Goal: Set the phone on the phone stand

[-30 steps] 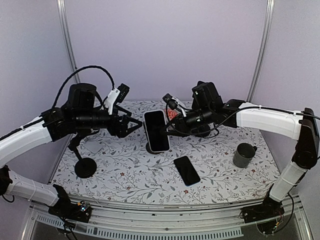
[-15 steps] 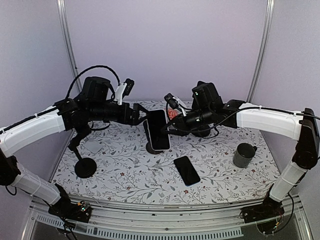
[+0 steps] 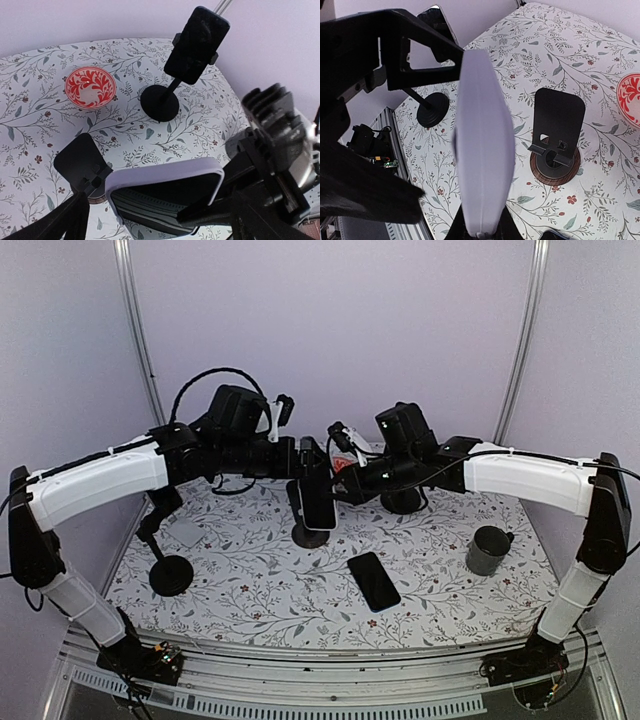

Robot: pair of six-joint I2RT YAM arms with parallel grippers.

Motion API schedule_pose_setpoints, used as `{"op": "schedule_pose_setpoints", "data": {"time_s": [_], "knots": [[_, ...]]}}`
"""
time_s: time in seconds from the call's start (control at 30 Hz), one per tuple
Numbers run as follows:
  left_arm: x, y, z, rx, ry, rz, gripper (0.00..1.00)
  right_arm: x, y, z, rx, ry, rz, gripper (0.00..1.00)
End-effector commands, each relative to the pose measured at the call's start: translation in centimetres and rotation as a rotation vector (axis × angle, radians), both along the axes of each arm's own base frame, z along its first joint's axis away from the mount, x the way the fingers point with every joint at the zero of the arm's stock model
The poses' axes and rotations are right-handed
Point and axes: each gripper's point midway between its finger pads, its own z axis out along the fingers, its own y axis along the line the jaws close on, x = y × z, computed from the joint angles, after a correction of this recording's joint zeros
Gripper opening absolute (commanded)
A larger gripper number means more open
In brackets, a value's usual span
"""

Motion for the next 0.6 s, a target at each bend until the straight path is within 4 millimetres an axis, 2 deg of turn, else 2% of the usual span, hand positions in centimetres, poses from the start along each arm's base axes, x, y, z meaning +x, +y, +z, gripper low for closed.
{"op": "schedule_pose_setpoints", "data": {"time_s": [0.0,0.27,0.47,0.53,0.57], "knots": [[0.9,-0.6,-0.4,0.008,0.007,0.033,0.99,0.6,1.3,3.9,0.093,-0.071,-0.003,0.00],[1.1,-2.9,-1.1,0.007,0.012,-0.011,0.99,0.8,1.4,3.5,0.088,-0.057,-0.013,0.00],[1.7,-2.5,-2.1,0.022,0.040,0.045,0.87,0.8,1.2,3.4,0.082,-0.061,-0.027,0.01],[1.8,-2.5,-2.0,0.019,0.037,0.049,0.82,1.0,1.1,3.3,0.079,-0.062,-0.035,0.04],[1.9,-2.5,-1.9,0.014,0.034,0.050,0.80,1.0,1.1,3.2,0.076,-0.059,-0.037,0.09]]}}
